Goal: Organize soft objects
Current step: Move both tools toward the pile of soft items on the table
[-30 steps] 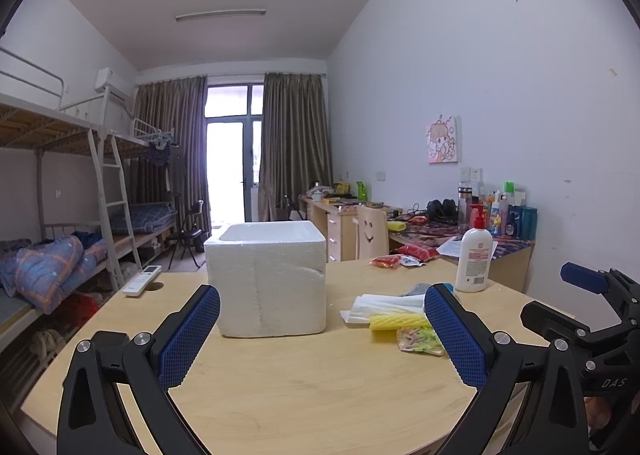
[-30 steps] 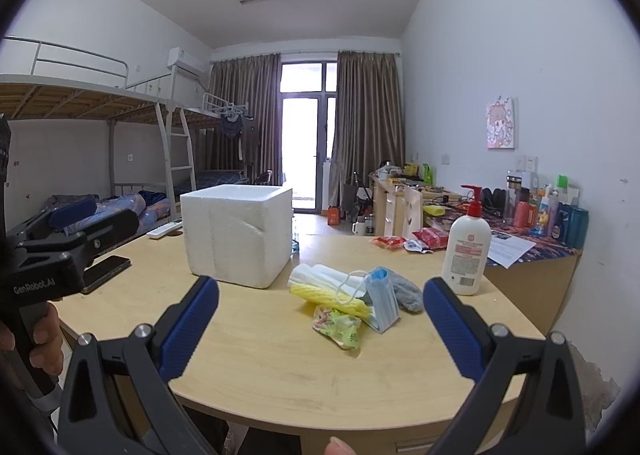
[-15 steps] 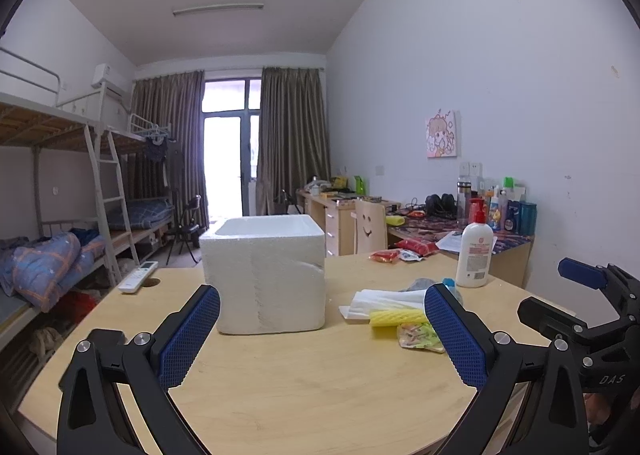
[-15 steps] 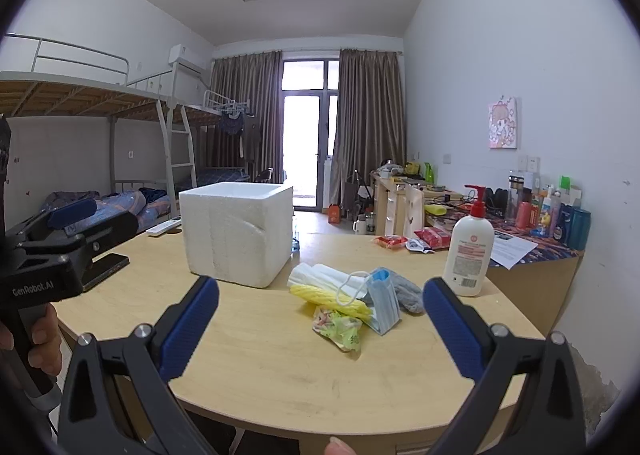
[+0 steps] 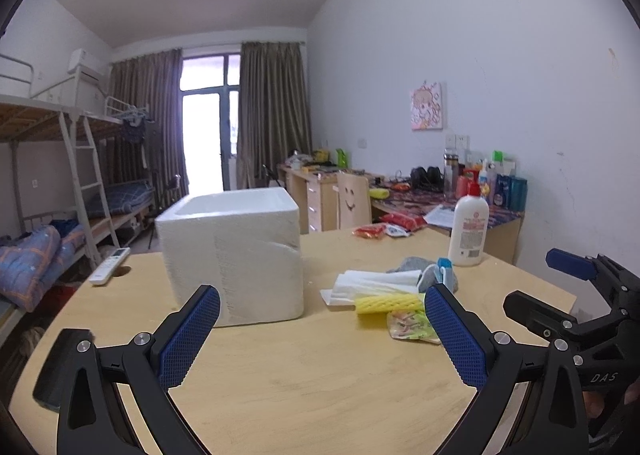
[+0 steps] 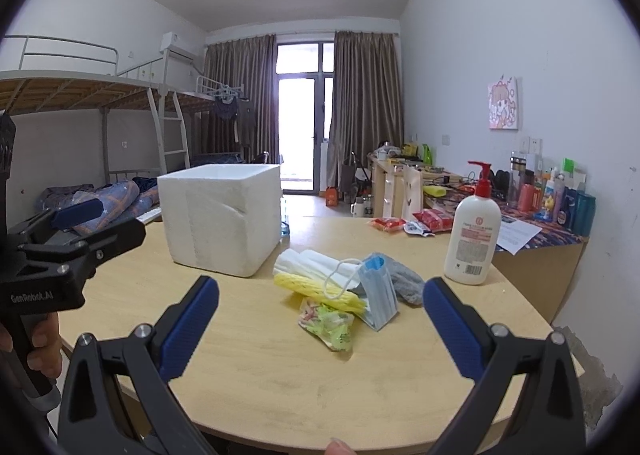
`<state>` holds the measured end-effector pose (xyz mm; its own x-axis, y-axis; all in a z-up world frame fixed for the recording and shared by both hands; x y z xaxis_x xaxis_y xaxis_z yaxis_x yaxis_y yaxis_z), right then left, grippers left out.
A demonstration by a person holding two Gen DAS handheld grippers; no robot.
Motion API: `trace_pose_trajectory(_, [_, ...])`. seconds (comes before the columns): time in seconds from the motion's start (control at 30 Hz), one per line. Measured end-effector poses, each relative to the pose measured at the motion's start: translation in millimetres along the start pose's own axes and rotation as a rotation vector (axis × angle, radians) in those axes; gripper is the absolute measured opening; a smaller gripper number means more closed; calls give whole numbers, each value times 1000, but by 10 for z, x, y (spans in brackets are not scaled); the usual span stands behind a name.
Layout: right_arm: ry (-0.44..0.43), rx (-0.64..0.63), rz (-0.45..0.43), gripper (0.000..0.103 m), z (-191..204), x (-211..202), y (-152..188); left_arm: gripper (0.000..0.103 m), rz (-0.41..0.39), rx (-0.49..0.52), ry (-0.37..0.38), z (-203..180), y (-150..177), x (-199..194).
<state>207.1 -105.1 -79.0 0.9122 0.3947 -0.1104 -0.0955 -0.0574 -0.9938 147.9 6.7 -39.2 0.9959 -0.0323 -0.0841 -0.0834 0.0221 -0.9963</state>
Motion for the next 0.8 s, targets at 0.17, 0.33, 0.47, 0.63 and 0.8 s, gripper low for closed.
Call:
trace_pose_trajectory(0.17, [10, -1, 20, 103, -87, 103, 52, 102, 55, 7, 35, -112, 93, 240])
trace_pose_trajectory(0.33, [25, -1, 47, 103, -217, 214, 122, 102, 130, -3, 84, -221, 255, 500])
trace_pose_trajectory(0.47, [42, 0, 73, 103, -333, 311, 192, 102, 181, -21, 121, -294, 355, 677])
trace_pose_trajectory(0.63, [52, 5, 101, 103, -444, 413, 259, 102, 240, 13, 127, -372, 463, 935])
trace_pose_trajectory(0.8, [56, 5, 128, 103, -516, 493, 318, 102, 325, 59, 179, -479, 608, 1158])
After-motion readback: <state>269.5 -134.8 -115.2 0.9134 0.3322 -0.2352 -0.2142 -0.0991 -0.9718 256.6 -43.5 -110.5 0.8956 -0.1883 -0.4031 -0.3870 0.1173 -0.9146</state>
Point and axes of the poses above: each gripper's, at about its wrist camera, not at the fingertips, and x roughly the way its jaws point, z to its left, y to its underside, the point moved 10 cm from there along x, roughly the way its jaws point, and after that the axes turned 9 degrees about -z, right-handed, at the moved point
